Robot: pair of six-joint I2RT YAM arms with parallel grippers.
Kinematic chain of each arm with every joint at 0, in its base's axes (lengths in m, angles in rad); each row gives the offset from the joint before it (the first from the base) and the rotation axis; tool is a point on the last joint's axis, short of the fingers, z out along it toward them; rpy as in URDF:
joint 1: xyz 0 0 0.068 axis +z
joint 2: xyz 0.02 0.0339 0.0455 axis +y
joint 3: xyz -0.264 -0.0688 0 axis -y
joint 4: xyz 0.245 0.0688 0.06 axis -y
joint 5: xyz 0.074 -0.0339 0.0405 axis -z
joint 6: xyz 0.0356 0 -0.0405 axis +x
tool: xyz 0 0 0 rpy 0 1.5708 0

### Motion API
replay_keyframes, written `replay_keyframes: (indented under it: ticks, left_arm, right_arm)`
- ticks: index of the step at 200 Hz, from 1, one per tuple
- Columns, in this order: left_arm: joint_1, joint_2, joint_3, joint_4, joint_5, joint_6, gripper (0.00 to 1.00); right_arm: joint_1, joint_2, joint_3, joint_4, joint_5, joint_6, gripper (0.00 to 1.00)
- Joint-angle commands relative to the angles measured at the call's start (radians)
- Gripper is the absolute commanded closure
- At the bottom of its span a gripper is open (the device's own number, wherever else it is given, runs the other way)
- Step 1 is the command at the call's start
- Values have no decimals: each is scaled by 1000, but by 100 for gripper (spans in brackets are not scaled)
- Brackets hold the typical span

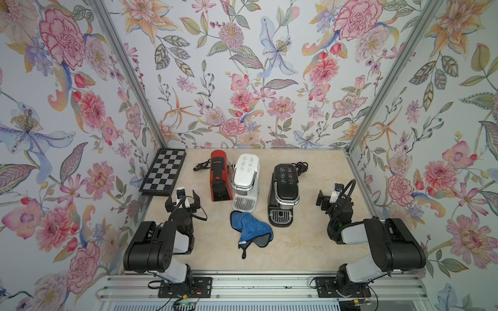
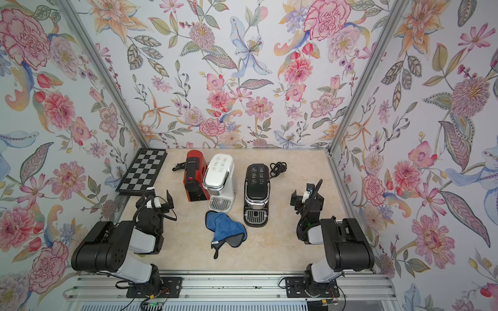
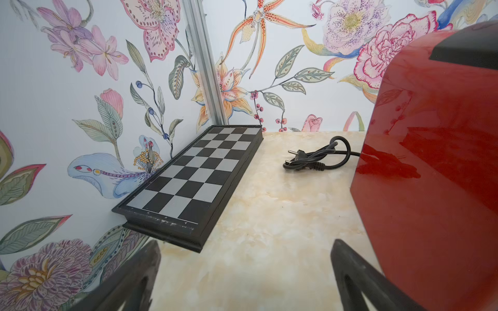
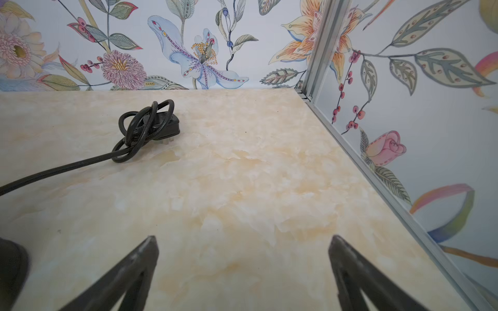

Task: Wipe the surface of a coffee machine
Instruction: Adjust the coffee machine at the center of the board.

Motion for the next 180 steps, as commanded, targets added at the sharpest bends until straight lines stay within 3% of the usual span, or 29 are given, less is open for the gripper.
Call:
replay_keyframes:
  ticks: [1, 180]
  left_arm:
    - [-7, 6, 12, 22, 0, 14, 1]
    - [-7, 5, 12, 21, 0, 14, 1]
  right_arm:
    - [-5, 3, 4, 28, -15, -10, 0]
    - [-10, 2, 7, 22, -25, -7, 0]
